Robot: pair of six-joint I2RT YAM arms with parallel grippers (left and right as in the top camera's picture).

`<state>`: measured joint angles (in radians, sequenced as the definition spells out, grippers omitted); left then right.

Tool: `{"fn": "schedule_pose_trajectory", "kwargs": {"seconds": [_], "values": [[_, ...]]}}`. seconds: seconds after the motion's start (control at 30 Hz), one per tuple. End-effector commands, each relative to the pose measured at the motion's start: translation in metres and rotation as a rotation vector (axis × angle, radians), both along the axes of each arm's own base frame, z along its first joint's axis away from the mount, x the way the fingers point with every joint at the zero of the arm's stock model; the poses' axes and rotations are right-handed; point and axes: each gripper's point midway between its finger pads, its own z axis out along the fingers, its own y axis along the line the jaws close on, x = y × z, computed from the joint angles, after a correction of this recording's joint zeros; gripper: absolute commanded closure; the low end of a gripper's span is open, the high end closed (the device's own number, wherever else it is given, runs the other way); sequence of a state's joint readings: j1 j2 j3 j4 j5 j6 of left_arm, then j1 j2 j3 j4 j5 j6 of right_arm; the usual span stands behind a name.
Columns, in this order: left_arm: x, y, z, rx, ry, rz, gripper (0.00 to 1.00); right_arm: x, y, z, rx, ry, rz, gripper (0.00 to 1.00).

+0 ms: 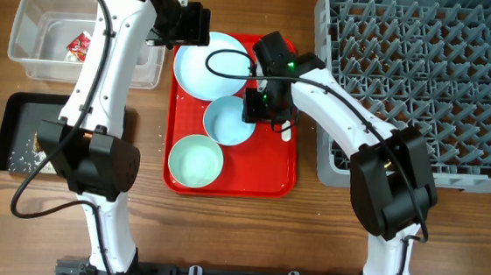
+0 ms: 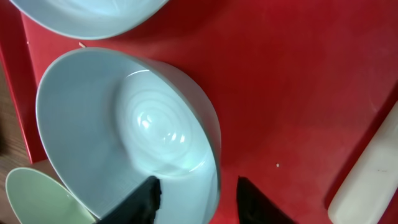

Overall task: Sort waste into correct bins and load items into the dishwasher rack
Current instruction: 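Reach the right gripper to the blue bowl and grasp its rim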

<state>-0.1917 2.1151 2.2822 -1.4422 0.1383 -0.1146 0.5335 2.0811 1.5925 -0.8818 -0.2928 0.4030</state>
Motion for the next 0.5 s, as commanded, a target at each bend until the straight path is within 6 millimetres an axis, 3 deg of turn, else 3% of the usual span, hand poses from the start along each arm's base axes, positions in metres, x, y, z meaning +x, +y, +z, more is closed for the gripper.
{"fn": "schedule_pose_trajectory", "kwargs": {"seconds": [0.0,0.27,0.4,0.47], "values": [[0.001,0.000,-0.008,0.011,0.015,0.006,0.18,-0.001,0.001,-0.011,-0.003,0.031,-0.019,0.67],[0.008,0.000,-0.006,0.005,-0.012,0.010,0.05,-0.003,-0.001,-0.025,-0.027,0.062,-0.042,0.71],[0.021,0.003,-0.002,-0.010,-0.059,0.040,0.00,-0.002,-0.001,-0.025,-0.025,0.059,-0.044,0.94],[0.027,0.007,0.001,-0.014,-0.082,0.050,0.00,-0.002,-0.001,-0.025,-0.025,0.060,-0.044,0.96]]}}
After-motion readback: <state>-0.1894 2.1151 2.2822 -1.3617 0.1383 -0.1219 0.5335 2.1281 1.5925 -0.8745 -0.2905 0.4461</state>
